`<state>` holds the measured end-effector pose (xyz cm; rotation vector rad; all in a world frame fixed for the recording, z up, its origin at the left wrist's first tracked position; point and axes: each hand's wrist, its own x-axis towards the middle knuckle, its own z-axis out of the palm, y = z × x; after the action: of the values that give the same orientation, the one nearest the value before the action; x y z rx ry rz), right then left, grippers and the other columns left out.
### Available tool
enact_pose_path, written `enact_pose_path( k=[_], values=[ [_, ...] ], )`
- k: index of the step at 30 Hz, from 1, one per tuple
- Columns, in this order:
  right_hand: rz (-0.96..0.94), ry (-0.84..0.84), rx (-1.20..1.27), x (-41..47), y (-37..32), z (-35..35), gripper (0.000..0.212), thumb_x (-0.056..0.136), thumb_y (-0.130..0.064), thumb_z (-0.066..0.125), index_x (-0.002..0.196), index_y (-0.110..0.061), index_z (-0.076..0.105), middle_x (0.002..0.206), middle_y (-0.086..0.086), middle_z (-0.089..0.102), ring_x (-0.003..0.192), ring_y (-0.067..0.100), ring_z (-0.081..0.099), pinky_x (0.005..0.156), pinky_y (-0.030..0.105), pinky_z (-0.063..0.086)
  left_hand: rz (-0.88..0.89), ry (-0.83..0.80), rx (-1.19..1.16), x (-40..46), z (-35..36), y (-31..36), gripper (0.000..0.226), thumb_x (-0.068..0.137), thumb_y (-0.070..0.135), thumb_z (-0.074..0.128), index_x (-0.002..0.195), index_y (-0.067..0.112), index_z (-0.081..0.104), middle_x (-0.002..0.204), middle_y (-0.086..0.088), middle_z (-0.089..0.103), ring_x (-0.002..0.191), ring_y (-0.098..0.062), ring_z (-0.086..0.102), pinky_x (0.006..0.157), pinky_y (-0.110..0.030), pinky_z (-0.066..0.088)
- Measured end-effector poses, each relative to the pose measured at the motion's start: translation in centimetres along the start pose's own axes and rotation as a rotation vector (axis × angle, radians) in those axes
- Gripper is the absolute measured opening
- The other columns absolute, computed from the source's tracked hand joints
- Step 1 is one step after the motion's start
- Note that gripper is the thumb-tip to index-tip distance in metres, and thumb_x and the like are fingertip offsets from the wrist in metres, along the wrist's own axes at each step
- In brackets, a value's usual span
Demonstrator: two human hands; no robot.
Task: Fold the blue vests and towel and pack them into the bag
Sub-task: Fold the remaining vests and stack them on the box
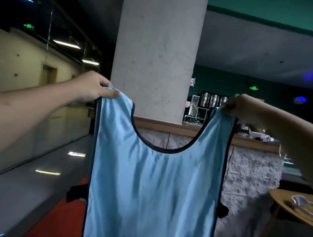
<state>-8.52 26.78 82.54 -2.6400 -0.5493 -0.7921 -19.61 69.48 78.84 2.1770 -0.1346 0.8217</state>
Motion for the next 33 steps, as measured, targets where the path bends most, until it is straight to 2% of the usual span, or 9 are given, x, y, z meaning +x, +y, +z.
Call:
enact_pose_path(
  k=[3,6,9,11,17,21,25,29,33],
  values=[
    [-0.017,-0.106,-0.02,1.6,0.7,3.3,0.014,0.097,-0.021,0.066,0.084,-0.022,0.07,0.088,0.008,0.07,0.072,0.02,0.064,0.057,0.026,0.051,-0.07,-0.037,-0.033,1.4,2.8,-2.6,0.041,0.067,0.037,0.083,0.083,0.001,0.073,0.069,-0.012,0.058,0.046,-0.012,0.047,0.04,-0.02,0.039],
    [-0.012,-0.185,-0.012,3.3,1.7,8.5,0.014,0.097,-0.02,0.065,0.105,-0.014,0.075,0.097,0.01,0.072,0.08,0.022,0.066,0.075,0.038,0.058,-0.094,-0.065,0.052,3.5,6.7,-6.6,0.03,0.081,0.024,0.083,0.086,-0.004,0.073,0.063,-0.013,0.056,0.034,-0.004,0.038,0.035,-0.015,0.029],
    [0.028,-0.221,0.068,5.2,3.5,14.7,0.01,0.097,-0.013,0.066,0.09,-0.017,0.072,0.085,0.007,0.069,0.07,0.02,0.066,0.055,0.027,0.057,-0.154,-0.097,0.106,6.0,11.1,-11.5,0.026,0.082,0.028,0.084,0.083,0.004,0.072,0.077,-0.025,0.067,0.034,-0.016,0.052,0.036,-0.019,0.036],
    [0.045,-0.217,0.073,7.6,5.2,19.5,0.014,0.096,-0.016,0.067,0.084,-0.016,0.074,0.082,0.011,0.07,0.07,0.027,0.068,0.056,0.036,0.059,-0.2,-0.123,0.106,8.0,14.3,-14.9,0.024,0.082,0.023,0.083,0.084,0.002,0.071,0.081,-0.023,0.067,0.045,-0.025,0.064,0.037,-0.025,0.047],
    [0.101,-0.29,-0.015,13.8,9.9,34.8,0.02,0.099,-0.024,0.063,0.108,-0.011,0.077,0.083,0.006,0.064,0.059,0.012,0.051,0.05,0.025,0.039,-0.383,-0.122,0.067,14.0,24.6,-28.0,0.026,0.081,0.019,0.084,0.081,0.0,0.067,0.077,-0.015,0.059,0.06,-0.03,0.073,0.05,-0.032,0.06],
    [0.185,-0.337,0.0,16.8,14.0,46.2,0.025,0.1,-0.028,0.062,0.113,-0.011,0.075,0.093,0.008,0.065,0.064,0.015,0.054,0.052,0.024,0.042,-0.487,-0.125,0.076,16.4,31.5,-37.6,0.033,0.079,0.025,0.086,0.08,-0.001,0.066,0.078,-0.017,0.058,0.065,-0.03,0.072,0.058,-0.04,0.063],
    [0.231,-0.33,0.006,17.8,17.2,56.5,0.024,0.1,-0.026,0.062,0.112,-0.009,0.075,0.091,0.011,0.065,0.061,0.019,0.052,0.058,0.029,0.041,-0.531,-0.075,0.146,16.8,38.2,-45.6,0.043,0.082,0.026,0.084,0.059,0.011,0.052,0.045,0.003,0.042,0.044,-0.013,0.058,0.055,-0.048,0.062],
    [0.275,-0.352,-0.003,18.3,20.0,65.3,0.025,0.1,-0.024,0.061,0.114,-0.009,0.075,0.093,0.014,0.067,0.066,0.024,0.056,0.068,0.032,0.044,-0.603,-0.059,0.141,16.4,43.8,-52.5,0.052,0.083,0.024,0.083,0.058,0.013,0.039,0.037,0.006,0.031,0.054,-0.034,0.066,0.066,-0.057,0.061],
    [0.382,-0.275,-0.048,18.5,21.5,69.5,0.018,0.095,-0.021,0.064,0.103,-0.009,0.075,0.102,0.019,0.073,0.09,0.033,0.07,0.083,0.042,0.06,-0.541,-0.059,0.179,15.8,46.4,-55.5,0.039,0.074,0.032,0.09,0.096,0.005,0.072,0.091,-0.012,0.069,0.091,-0.034,0.071,0.084,-0.044,0.061]
  ],
)
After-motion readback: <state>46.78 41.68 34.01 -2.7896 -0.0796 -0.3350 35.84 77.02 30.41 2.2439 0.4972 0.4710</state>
